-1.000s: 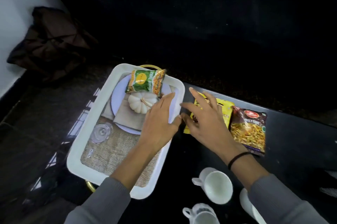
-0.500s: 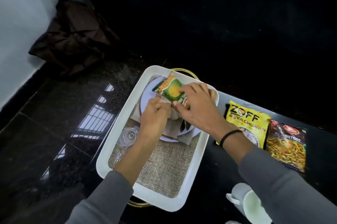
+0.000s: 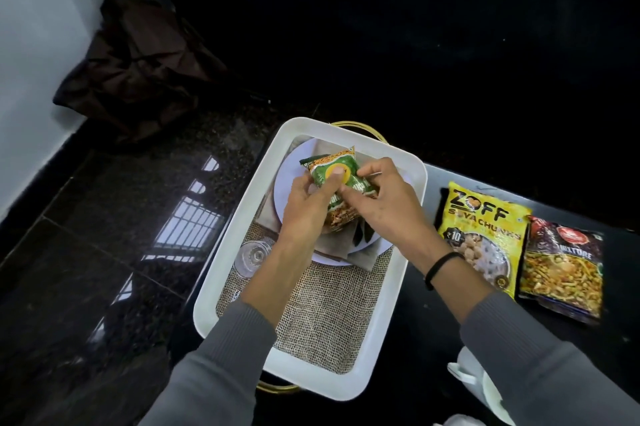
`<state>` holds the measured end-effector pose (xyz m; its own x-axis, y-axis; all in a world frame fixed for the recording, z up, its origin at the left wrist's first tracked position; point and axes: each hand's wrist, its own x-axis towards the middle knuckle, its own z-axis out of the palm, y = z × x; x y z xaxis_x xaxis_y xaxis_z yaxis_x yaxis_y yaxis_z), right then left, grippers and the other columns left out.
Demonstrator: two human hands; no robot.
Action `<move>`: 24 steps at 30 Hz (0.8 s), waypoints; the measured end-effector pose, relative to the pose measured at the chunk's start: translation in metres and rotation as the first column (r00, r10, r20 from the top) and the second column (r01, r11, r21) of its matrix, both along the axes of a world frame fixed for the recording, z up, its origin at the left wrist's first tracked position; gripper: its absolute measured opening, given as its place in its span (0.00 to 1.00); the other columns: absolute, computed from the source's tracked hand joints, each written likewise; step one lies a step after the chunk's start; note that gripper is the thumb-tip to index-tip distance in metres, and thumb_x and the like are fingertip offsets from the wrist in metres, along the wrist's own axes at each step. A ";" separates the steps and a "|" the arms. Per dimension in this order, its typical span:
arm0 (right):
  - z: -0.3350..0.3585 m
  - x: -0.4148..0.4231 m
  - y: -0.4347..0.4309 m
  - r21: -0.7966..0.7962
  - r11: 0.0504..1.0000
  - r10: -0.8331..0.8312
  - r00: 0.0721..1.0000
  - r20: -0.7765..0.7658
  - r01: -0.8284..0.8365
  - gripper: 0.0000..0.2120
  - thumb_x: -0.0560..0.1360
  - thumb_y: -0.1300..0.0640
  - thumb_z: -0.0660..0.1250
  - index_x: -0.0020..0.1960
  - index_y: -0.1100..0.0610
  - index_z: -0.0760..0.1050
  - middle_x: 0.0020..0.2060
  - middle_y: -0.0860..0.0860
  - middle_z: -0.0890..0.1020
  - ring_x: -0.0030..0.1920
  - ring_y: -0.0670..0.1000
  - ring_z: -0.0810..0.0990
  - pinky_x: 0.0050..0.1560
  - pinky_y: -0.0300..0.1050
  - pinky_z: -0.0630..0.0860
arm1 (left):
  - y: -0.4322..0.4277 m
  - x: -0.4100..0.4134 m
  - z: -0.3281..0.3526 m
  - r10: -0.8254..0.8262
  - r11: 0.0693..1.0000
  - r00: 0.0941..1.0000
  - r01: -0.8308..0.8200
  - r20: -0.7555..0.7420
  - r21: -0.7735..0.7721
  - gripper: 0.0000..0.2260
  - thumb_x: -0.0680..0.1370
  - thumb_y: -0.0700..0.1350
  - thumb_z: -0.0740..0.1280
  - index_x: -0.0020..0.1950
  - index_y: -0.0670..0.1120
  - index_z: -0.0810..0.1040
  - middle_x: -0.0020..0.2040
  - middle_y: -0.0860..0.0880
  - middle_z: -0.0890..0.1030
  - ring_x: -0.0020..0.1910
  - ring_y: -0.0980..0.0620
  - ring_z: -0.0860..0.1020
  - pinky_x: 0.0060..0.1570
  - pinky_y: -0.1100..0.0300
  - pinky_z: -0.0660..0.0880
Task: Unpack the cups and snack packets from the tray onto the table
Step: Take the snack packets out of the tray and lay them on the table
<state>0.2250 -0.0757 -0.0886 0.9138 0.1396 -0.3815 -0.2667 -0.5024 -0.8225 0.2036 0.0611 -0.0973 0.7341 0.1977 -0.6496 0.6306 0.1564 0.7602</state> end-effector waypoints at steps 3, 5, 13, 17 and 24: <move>0.003 -0.002 -0.013 0.111 0.992 -0.048 0.994 -0.095 0.058 0.27 0.71 0.47 0.79 0.63 0.48 0.69 0.58 0.46 0.79 0.57 0.43 0.79 0.59 0.47 0.79 | 0.004 -0.008 0.002 -0.028 0.983 1.000 0.024 -0.015 -0.180 0.17 0.75 0.55 0.74 0.62 0.52 0.80 0.54 0.48 0.87 0.51 0.50 0.87 0.42 0.59 0.83; 0.003 -0.005 -0.022 0.154 0.986 -0.051 0.990 -0.132 0.072 0.31 0.71 0.50 0.80 0.68 0.49 0.68 0.57 0.45 0.79 0.57 0.43 0.79 0.59 0.48 0.79 | 0.004 -0.012 0.003 -0.018 0.961 1.000 0.018 0.002 -0.275 0.16 0.76 0.49 0.75 0.62 0.48 0.80 0.55 0.45 0.87 0.54 0.47 0.86 0.48 0.55 0.84; 0.022 -0.021 -0.060 0.391 0.913 -0.070 0.989 -0.132 0.117 0.22 0.72 0.38 0.73 0.60 0.48 0.79 0.55 0.46 0.87 0.57 0.45 0.85 0.63 0.48 0.80 | -0.031 -0.019 0.025 -0.119 0.953 0.965 0.177 0.232 -0.247 0.15 0.74 0.42 0.76 0.58 0.55 0.79 0.57 0.50 0.86 0.58 0.51 0.84 0.52 0.61 0.80; 0.031 -0.030 -0.094 0.461 0.869 -0.133 0.982 -0.135 0.182 0.19 0.74 0.40 0.73 0.60 0.48 0.82 0.55 0.47 0.88 0.57 0.47 0.86 0.56 0.42 0.80 | -0.059 -0.018 0.041 -0.182 0.958 0.945 0.232 0.273 -0.166 0.21 0.73 0.45 0.78 0.65 0.53 0.78 0.59 0.48 0.85 0.61 0.50 0.83 0.60 0.53 0.79; 0.028 -0.055 -0.155 0.279 0.833 -0.392 0.866 -0.311 0.477 0.18 0.72 0.32 0.71 0.41 0.46 0.83 0.33 0.34 0.84 0.40 0.33 0.79 0.45 0.35 0.71 | -0.141 -0.024 0.051 -0.343 0.938 0.922 0.346 0.180 0.017 0.15 0.72 0.55 0.77 0.55 0.48 0.85 0.49 0.48 0.88 0.52 0.51 0.86 0.59 0.52 0.80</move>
<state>0.1696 -0.2304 -0.0603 0.8007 -0.0932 -0.5918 -0.5939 0.0062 -0.8045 0.1795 -0.0795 -0.0463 0.8584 -0.0970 -0.5037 0.5029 -0.0343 0.8637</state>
